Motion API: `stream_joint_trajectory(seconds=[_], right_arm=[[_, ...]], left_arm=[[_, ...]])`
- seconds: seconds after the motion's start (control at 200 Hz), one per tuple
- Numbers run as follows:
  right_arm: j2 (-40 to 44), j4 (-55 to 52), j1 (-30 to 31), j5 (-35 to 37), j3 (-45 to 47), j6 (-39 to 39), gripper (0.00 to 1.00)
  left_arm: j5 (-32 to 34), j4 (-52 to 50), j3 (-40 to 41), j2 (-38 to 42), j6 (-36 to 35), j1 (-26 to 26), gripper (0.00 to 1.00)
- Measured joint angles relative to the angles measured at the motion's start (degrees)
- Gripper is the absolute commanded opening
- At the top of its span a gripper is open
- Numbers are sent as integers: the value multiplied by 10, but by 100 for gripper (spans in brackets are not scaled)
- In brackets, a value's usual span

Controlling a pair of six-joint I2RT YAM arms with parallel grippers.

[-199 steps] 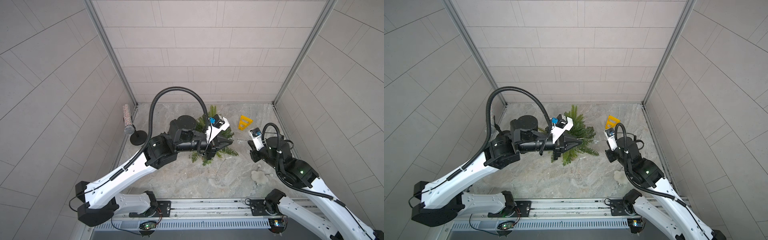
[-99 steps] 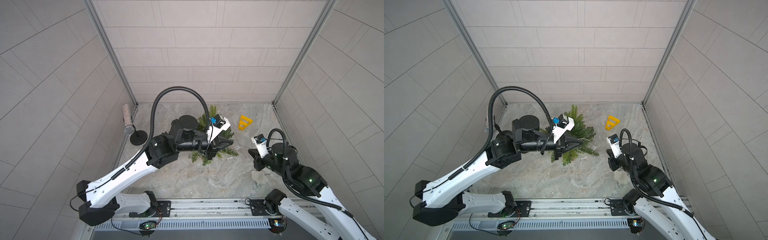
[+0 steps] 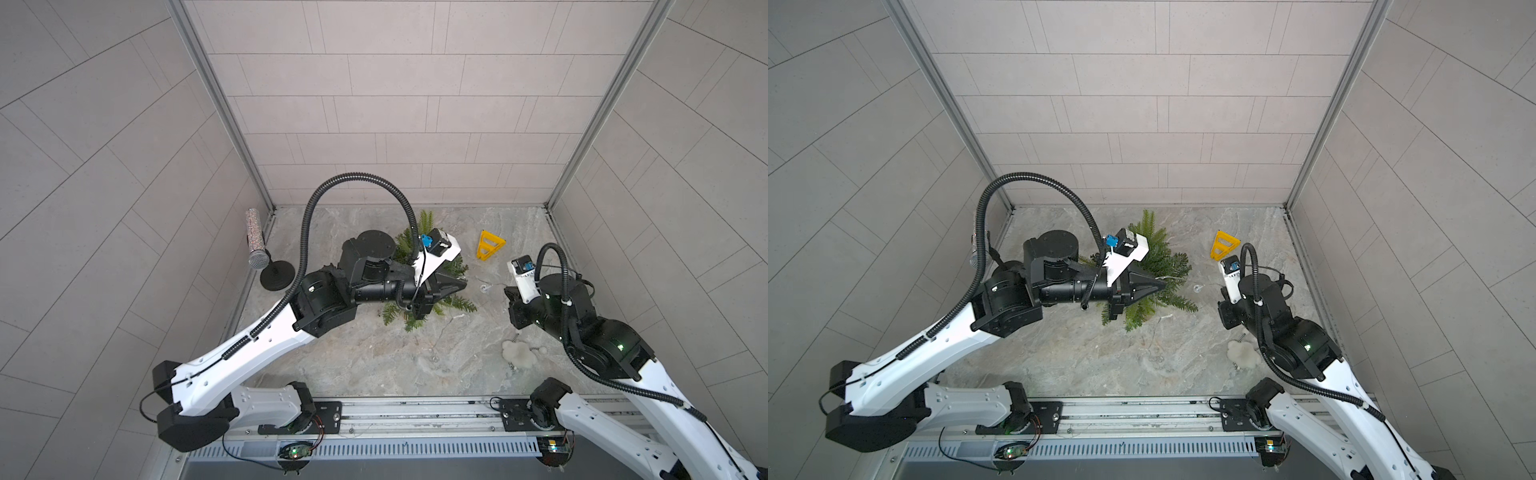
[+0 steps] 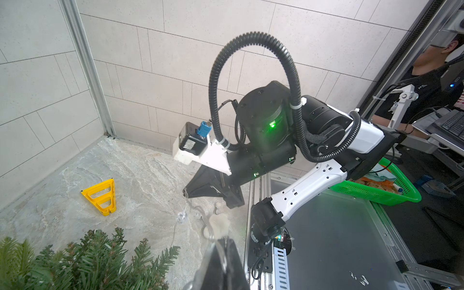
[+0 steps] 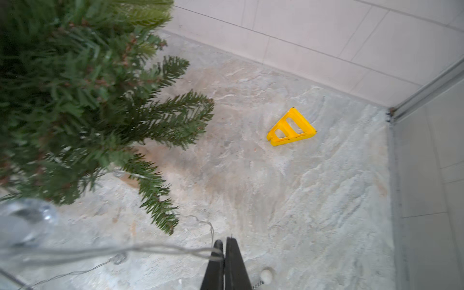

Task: Remove string lights from the small christmas tree
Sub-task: Remove the light string from the Christmas tree.

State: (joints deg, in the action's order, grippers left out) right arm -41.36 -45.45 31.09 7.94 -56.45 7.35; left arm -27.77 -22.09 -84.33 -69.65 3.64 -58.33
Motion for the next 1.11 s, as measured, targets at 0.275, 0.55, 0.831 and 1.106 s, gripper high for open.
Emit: stream_joint_trajectory(seconds=[0.275,0.55,0.831,1.106], right_arm=[[-55,71,-6,28,-65,-35,0],[-71,145,-7,-2,-111,-57,0],[-56,244,-7,-33,-96,-92,0],[-81,307,-20,-39,-124,-125,0]], left_arm=[[2,0,0,9,-1,0,0],[-38,0,1,18,-10,-4,16],[-93,-8,30,32,-48,-14,38],[-66,-19,63,64,-71,-15,38]])
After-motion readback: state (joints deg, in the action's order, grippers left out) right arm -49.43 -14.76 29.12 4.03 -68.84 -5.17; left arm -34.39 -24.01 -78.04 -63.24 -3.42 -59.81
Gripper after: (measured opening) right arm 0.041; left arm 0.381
